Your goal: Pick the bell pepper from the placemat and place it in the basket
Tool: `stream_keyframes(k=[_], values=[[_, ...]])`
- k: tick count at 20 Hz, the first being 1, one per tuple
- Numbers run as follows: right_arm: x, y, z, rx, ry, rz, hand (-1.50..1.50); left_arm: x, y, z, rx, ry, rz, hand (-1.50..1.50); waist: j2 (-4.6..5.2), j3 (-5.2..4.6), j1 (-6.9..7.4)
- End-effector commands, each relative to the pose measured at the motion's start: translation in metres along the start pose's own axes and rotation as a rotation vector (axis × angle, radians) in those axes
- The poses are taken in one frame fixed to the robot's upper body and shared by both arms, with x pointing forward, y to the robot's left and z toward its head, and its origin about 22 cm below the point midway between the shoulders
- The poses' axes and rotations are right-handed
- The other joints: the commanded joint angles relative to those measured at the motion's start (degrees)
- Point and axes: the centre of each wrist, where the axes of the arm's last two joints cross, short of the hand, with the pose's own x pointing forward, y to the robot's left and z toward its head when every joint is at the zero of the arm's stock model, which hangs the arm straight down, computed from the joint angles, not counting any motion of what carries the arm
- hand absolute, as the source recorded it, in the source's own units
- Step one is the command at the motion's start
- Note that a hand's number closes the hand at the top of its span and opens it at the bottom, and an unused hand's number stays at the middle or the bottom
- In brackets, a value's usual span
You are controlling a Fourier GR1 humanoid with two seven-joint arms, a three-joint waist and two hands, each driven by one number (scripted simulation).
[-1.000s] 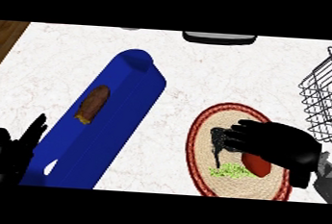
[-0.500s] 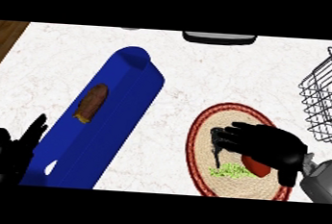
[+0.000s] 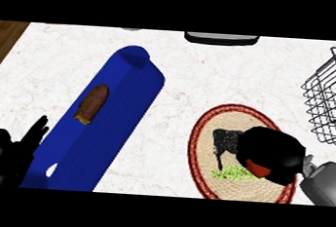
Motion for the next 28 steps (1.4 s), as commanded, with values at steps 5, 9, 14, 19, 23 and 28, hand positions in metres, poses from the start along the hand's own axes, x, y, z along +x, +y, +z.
stream_keyframes(k=[5, 9, 14, 19, 23, 28], values=[[-0.006, 0.004, -0.009, -0.030, -0.034, 0.062, 1.50, -0.021, -0.029, -0.009, -0.095, 0.087, 0.073, 0.00, 0.90, -1.64, -0.35], [-0.006, 0.019, -0.003, -0.074, 0.243, -0.079, 1.50, -0.021, -0.019, 0.004, -0.059, 0.078, 0.064, 0.00, 0.45, -1.69, -1.87], [0.004, 0.061, 0.005, -0.131, 0.718, -0.353, 1.50, -0.038, -0.003, 0.021, 0.013, 0.134, 0.096, 0.00, -0.56, -1.87, -7.17], [0.037, 0.028, -0.009, -0.457, 0.854, -0.572, 1.50, -0.039, -0.006, 0.027, -0.010, 0.127, 0.085, 0.00, -0.24, -1.77, -5.73], [0.052, -0.020, -0.015, -0.934, 0.742, -0.884, 1.50, -0.035, -0.007, 0.027, -0.003, 0.125, 0.108, 0.00, -0.22, -1.63, -6.33], [0.074, -0.074, 0.051, -1.198, 0.794, -0.828, 1.50, -0.041, -0.006, 0.029, -0.012, 0.122, 0.090, 0.00, -0.40, -1.90, -5.57]])
